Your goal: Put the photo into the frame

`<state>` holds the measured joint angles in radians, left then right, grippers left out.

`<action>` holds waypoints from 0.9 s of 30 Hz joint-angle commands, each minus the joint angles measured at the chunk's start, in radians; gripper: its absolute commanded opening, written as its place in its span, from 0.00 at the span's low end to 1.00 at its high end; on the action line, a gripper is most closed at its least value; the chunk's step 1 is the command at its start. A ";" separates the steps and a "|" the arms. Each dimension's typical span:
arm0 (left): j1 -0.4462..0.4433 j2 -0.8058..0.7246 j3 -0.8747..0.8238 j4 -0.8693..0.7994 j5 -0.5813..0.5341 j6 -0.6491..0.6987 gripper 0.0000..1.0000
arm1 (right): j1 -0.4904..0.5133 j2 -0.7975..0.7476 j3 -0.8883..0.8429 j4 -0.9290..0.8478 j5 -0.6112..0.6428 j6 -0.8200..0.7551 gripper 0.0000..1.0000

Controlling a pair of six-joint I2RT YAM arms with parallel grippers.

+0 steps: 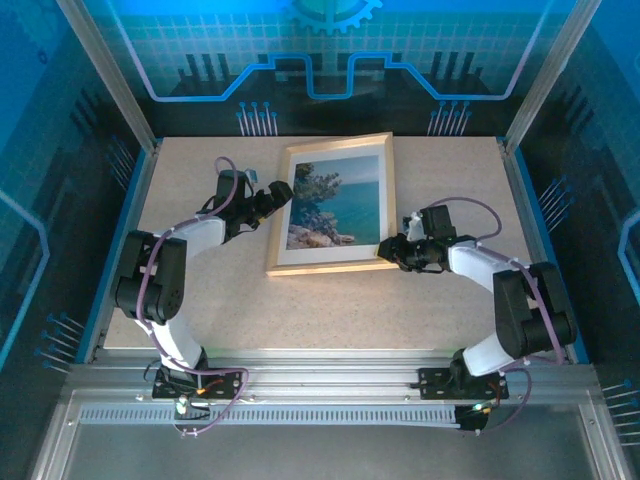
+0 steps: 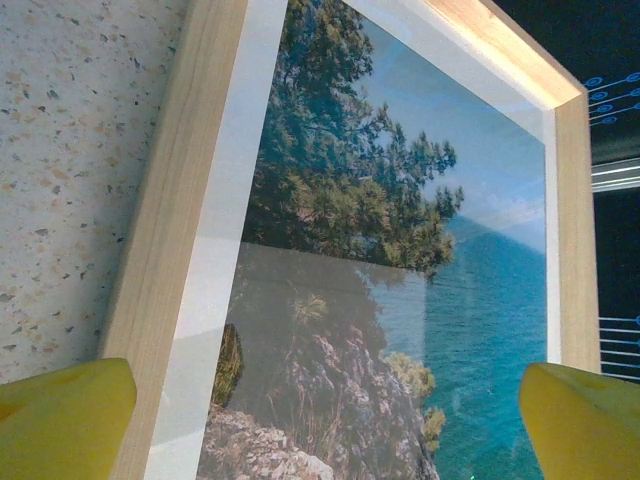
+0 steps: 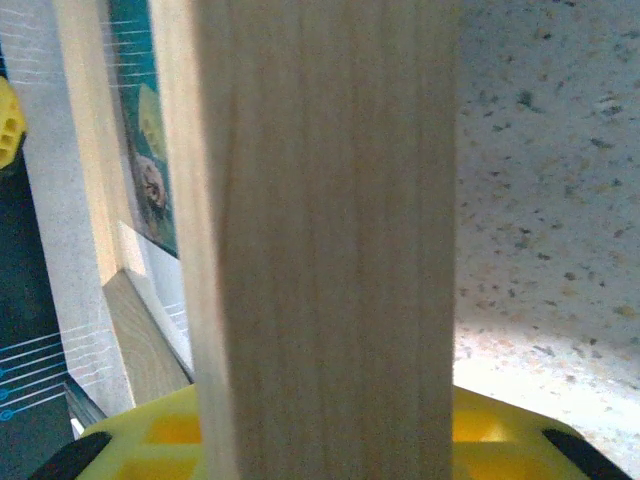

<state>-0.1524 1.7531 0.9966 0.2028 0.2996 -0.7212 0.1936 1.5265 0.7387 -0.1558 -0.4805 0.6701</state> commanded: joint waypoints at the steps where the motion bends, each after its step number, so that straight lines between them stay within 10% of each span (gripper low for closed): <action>1: 0.000 0.015 -0.025 -0.028 -0.017 0.028 0.99 | -0.011 0.063 0.009 -0.164 0.192 -0.062 0.14; 27: -0.046 0.063 -0.008 -0.117 -0.073 0.069 0.99 | 0.001 0.110 0.115 -0.277 0.271 0.001 0.58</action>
<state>-0.1932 1.7996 0.9588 0.1089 0.2317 -0.6731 0.1913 1.6238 0.8261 -0.3252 -0.3130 0.6376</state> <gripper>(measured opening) 0.989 0.568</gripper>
